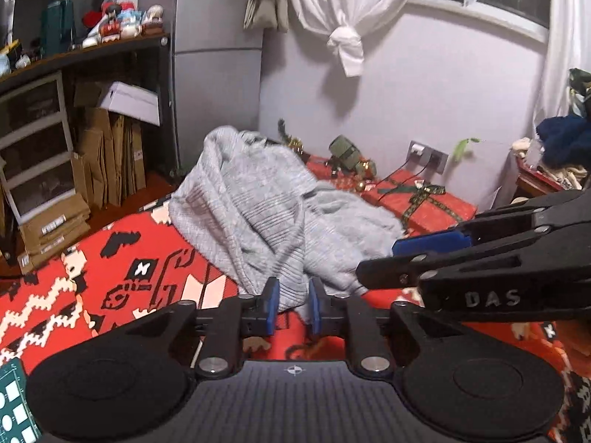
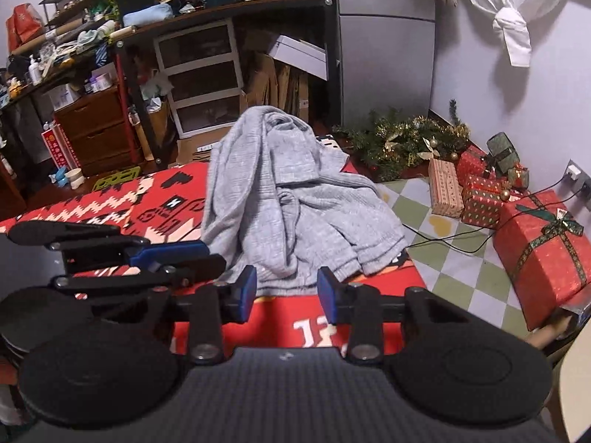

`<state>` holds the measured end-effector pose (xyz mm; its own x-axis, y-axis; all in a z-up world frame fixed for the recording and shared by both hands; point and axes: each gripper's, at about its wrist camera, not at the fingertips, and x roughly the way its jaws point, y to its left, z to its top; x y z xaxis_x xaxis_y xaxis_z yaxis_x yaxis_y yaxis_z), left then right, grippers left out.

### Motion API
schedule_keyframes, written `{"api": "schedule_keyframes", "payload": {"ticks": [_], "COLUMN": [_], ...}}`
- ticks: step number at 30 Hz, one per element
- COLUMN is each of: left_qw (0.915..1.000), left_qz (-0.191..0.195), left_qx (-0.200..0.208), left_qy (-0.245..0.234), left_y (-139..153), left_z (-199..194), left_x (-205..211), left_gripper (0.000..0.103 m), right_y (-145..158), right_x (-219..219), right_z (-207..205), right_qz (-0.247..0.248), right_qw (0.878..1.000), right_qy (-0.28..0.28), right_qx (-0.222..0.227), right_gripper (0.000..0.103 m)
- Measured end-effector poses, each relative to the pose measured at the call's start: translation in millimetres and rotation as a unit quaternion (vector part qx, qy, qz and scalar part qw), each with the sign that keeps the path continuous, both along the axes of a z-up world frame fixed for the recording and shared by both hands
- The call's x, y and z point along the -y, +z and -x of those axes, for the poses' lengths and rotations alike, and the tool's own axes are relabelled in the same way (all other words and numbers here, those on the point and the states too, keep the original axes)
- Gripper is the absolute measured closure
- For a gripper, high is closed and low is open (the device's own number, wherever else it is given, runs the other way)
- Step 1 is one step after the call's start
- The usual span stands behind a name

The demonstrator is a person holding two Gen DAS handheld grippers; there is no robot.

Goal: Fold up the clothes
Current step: 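Reach both grippers to the crumpled grey shirt and grasp its edges, then drag the grey shirt onto the green mat with both grippers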

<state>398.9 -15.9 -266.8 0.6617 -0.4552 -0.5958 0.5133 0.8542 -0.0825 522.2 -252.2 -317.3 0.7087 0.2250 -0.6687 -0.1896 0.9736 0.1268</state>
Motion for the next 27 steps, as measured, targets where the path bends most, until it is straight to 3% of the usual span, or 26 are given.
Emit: {"api": "schedule_keyframes", "payload": {"ticks": [7,9,10,12,17,22,27], "left_qw": [0.9996,0.9995,0.9995,0.9992,0.9961,0.9917,0.9866], "left_qz": [-0.015,-0.012,-0.008,0.002,0.033,0.051,0.062], "left_qx": [0.018,0.015,0.011,0.0,-0.026,-0.038,-0.044], "left_qy": [0.013,0.025,0.03,0.04,0.078,0.111,0.144], "left_y": [-3.4,-5.6,-5.1,-2.4,13.6,45.6,81.6], "left_z": [-0.1,-2.7,-4.3,-6.8,5.1,47.7,117.8], "left_x": [-4.7,-7.0,-8.2,-11.6,-35.3,-73.0,-107.3], "left_gripper": [0.085,0.09,0.091,0.094,0.096,0.096,0.096], "right_y": [-2.8,-4.1,-5.5,-10.0,-2.3,26.5,62.7], "right_x": [-5.5,-8.9,-10.6,-14.6,-12.2,-5.5,-3.8], "right_z": [-3.2,-6.9,-9.3,-13.4,-4.4,32.8,100.4], "right_qz": [-0.02,-0.024,-0.024,-0.019,-0.033,-0.045,-0.057], "right_qw": [1.0,1.0,0.999,0.999,0.999,0.999,0.998], "right_qy": [0.009,0.015,0.016,0.011,-0.008,-0.012,-0.005], "right_qx": [-0.006,-0.01,-0.017,-0.025,-0.013,0.003,-0.001], "right_gripper": [0.062,0.063,0.066,0.087,0.093,0.093,0.093]}}
